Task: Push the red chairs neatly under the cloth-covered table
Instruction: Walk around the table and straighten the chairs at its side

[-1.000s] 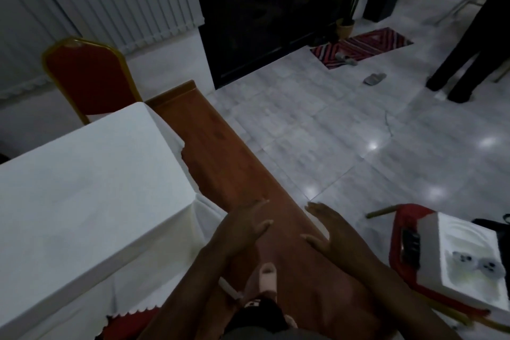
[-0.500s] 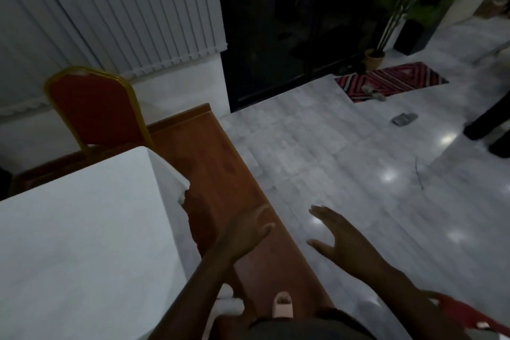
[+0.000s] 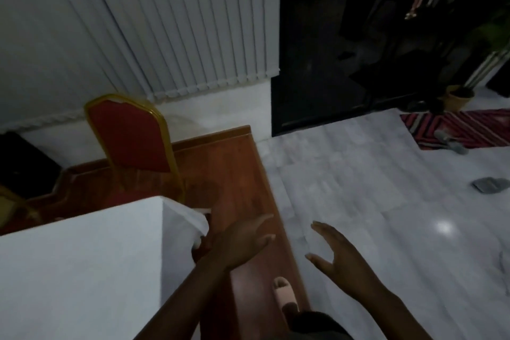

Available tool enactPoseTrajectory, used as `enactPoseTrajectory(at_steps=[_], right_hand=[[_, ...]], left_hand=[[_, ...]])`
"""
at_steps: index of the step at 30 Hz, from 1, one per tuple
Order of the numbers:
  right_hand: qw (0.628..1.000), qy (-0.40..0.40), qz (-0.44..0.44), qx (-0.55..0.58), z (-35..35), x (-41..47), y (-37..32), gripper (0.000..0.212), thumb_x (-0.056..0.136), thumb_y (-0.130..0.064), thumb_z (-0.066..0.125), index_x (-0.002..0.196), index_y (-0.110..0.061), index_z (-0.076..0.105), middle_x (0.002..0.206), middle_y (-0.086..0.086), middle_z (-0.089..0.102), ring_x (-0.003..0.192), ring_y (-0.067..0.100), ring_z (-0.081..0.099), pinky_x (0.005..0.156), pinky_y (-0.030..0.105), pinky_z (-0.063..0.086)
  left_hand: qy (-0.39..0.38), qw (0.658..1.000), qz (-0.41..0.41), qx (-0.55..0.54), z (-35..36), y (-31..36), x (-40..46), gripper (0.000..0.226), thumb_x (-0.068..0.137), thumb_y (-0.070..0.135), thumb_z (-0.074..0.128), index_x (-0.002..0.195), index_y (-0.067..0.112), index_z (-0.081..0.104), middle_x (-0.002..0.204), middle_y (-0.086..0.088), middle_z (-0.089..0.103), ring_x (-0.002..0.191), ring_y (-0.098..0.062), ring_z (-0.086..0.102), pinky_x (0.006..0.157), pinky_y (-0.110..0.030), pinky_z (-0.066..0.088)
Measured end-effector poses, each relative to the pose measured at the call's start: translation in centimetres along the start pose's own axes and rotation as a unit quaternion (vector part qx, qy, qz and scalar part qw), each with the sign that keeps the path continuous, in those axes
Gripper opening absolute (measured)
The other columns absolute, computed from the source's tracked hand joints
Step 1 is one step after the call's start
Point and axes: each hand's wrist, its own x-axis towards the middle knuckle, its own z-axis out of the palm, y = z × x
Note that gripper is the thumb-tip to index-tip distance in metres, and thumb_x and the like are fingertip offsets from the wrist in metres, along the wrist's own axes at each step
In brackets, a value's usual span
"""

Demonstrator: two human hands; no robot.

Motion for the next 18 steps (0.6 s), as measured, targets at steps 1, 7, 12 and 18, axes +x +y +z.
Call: enactPoseTrajectory(at_steps=[1,7,12,18], right_hand=[[1.000,-0.010,-0.008,-0.002,-0.6,2.4,-0.4,0.069,0.080,-0.052,0.061,0.139,-0.032,0.031,0.147,-0.012,0.033,0.129,-0.004,0.026,0.106,0.017,0.020],[0.993,-0.078,-0.093,-0.017,-3.0,16.8,-4.2,0.069,0.082,-0.046,0.063,0.140,-0.026,0.032,0.148,-0.006,0.035,0.132,0.001,0.028,0.107,0.017,0.021],[0.985,-0.104,-0.135,-0.022,-2.7,27.8,-7.9,0.067,0.083,-0.046,0.063,0.140,-0.028,0.032,0.147,-0.011,0.034,0.135,0.003,0.027,0.109,0.022,0.024],[0.978,-0.135,-0.150,-0.050,-0.2,42.4,-10.8,0.068,0.083,-0.045,0.063,0.140,-0.030,0.029,0.149,-0.007,0.032,0.136,0.005,0.026,0.111,0.026,0.025]], left_hand=[[0.012,1.000,-0.014,-0.002,-1.2,-0.2,1.3,0.055,0.092,0.042,0.056,0.141,0.027,0.038,0.146,0.006,0.044,0.132,-0.008,0.040,0.104,-0.018,0.028],[0.080,0.993,-0.062,-0.058,-8.1,-2.4,8.2,0.053,0.090,0.035,0.061,0.139,0.026,0.043,0.141,0.000,0.051,0.125,-0.014,0.050,0.107,-0.035,0.040],[0.123,0.979,-0.132,-0.097,-13.4,-7.1,13.1,0.052,0.092,0.031,0.059,0.140,0.024,0.041,0.144,0.000,0.046,0.126,-0.018,0.049,0.105,-0.038,0.043],[0.157,0.969,-0.163,-0.095,-19.0,-17.3,21.3,0.049,0.091,0.038,0.059,0.137,0.027,0.044,0.139,0.003,0.052,0.124,-0.008,0.048,0.102,-0.023,0.037]])
